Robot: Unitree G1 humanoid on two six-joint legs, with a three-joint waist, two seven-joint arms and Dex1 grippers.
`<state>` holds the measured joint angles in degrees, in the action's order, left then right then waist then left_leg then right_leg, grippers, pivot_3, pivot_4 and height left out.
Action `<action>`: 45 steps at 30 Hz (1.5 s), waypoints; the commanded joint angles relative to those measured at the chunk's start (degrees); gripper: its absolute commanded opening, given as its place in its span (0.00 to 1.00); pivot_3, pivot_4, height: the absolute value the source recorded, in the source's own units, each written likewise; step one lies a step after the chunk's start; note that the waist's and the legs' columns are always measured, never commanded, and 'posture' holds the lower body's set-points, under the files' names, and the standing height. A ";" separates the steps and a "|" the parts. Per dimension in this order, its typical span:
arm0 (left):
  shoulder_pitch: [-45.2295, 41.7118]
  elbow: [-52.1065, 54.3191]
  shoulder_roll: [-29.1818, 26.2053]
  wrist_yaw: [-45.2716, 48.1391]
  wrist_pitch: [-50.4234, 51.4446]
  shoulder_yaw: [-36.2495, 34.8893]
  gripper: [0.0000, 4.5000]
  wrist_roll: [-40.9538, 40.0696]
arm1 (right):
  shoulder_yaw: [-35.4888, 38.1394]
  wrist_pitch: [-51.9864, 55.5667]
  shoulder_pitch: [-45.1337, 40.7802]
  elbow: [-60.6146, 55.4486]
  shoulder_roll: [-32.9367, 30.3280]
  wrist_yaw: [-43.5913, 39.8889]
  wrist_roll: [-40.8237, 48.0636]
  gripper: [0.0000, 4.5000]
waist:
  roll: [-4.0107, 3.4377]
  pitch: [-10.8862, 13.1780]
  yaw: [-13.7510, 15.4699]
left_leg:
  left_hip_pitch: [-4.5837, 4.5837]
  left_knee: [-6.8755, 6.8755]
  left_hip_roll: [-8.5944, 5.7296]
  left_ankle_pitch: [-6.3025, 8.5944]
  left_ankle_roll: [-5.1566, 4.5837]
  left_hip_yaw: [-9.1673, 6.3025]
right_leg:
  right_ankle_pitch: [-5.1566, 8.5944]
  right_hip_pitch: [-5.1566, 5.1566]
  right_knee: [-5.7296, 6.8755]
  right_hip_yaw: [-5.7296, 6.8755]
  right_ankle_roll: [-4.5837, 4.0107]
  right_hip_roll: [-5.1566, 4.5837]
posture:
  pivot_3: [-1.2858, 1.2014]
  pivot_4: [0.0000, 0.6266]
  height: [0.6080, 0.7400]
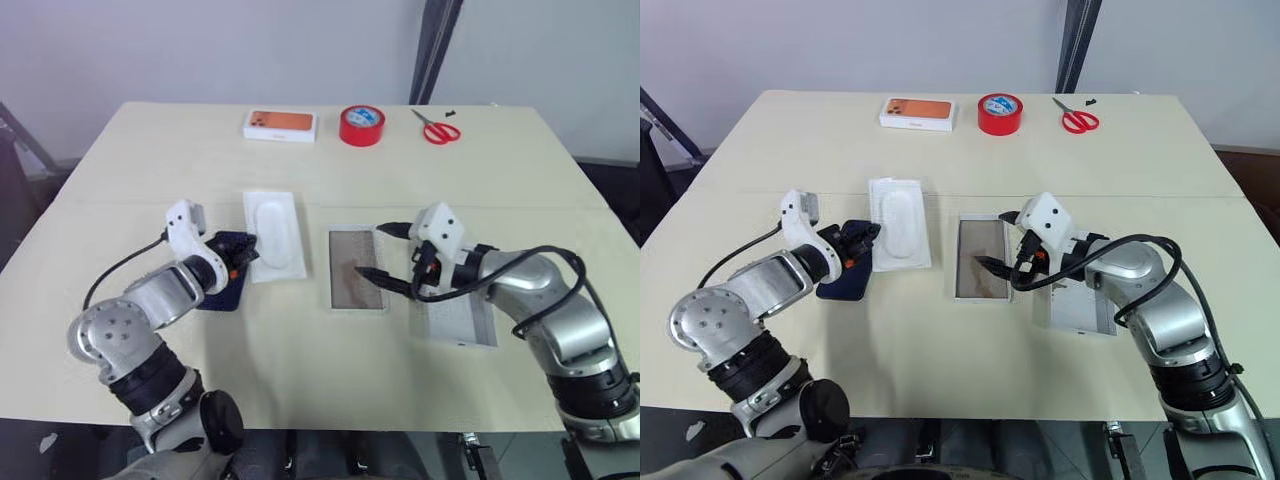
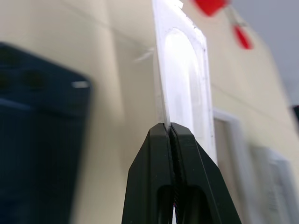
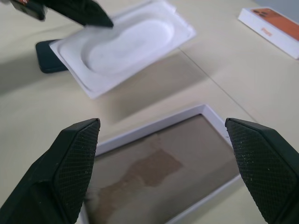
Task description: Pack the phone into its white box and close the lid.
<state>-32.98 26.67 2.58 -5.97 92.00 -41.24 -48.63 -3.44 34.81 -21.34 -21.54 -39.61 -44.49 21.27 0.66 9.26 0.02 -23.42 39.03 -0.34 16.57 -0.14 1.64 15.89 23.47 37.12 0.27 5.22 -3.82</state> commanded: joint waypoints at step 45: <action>15.02 3.71 -25.33 23.71 -23.95 26.06 0.88 4.77 | -13.16 12.83 -10.72 3.51 6.98 8.48 -9.70 0.01 | -0.03 0.01 -0.78 | 0.01 -0.05 0.05 -0.08 0.18 0.01 | 0.01 0.09 0.06 -0.04 -0.03 0.03 | 0.52 0.24 0.88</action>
<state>-19.60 27.36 -19.10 11.63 74.01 -18.49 -46.15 -15.44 46.46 -29.73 -18.30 -33.65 -37.89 13.65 0.63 9.27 -0.77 -23.41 38.95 -0.29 16.49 0.04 1.66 15.90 23.59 37.19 0.22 5.19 -3.81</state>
